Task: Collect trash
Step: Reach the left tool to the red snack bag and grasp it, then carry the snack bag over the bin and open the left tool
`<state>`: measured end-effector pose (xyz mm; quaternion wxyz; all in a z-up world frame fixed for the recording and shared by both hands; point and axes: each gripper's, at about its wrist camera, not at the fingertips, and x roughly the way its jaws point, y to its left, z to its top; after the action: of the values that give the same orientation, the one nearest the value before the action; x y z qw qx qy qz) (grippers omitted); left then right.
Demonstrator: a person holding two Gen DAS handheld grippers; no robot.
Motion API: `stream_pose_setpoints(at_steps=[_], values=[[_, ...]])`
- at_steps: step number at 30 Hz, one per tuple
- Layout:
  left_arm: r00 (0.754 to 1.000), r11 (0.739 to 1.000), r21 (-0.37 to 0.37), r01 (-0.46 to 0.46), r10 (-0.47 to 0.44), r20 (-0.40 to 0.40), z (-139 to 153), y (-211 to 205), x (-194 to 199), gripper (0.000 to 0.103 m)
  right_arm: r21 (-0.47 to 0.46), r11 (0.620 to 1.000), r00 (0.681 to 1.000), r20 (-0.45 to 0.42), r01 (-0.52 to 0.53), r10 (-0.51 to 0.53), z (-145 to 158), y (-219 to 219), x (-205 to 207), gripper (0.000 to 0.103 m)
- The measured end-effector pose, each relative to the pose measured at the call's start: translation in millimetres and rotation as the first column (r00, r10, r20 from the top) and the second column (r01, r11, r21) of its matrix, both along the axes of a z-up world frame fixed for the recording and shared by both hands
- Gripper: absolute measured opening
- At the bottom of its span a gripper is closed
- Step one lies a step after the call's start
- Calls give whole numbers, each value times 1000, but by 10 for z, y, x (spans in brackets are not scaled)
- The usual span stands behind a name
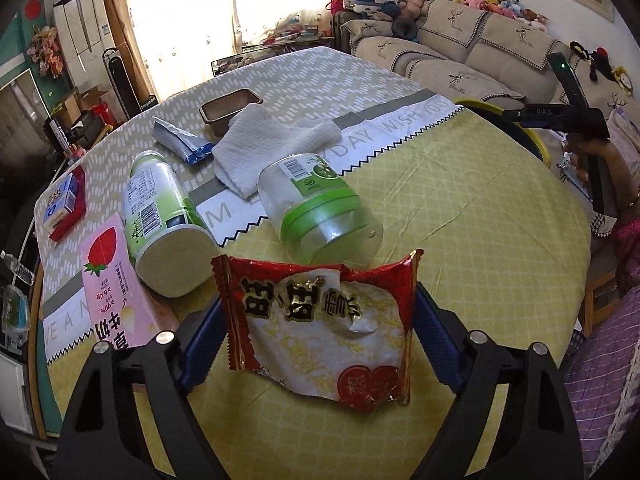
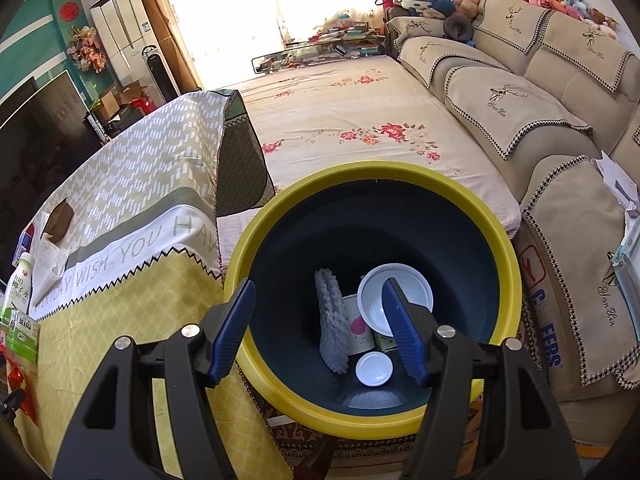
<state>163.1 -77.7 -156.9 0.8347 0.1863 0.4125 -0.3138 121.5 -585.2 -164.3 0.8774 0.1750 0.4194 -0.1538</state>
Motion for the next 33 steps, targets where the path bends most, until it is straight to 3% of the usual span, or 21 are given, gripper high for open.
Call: stream_pose_setpoints(at_steps=[5, 9, 21, 28, 33], values=[[1000, 1000, 20, 11, -11, 9, 60, -4, -84, 72, 2, 1000, 1000, 2, 0, 0, 1, 0, -9, 62], [1000, 1000, 20, 17, -17, 22, 144, 4, -155, 72, 4, 1000, 1000, 6, -1, 1, 5, -4, -22, 62], [994, 994, -80, 77, -71, 81, 607, -227, -310, 72, 17, 1000, 1000, 31, 0, -1, 40, -74, -95, 63], [975, 968, -140, 208, -195, 105, 812, -893, -209, 72, 27, 999, 996, 76, 35, -37, 125, -278, -287, 63], [927, 913, -163, 374, -362, 98, 874, -1694, -163, 72, 38, 995, 989, 108, 98, -101, 171, -561, -522, 64]])
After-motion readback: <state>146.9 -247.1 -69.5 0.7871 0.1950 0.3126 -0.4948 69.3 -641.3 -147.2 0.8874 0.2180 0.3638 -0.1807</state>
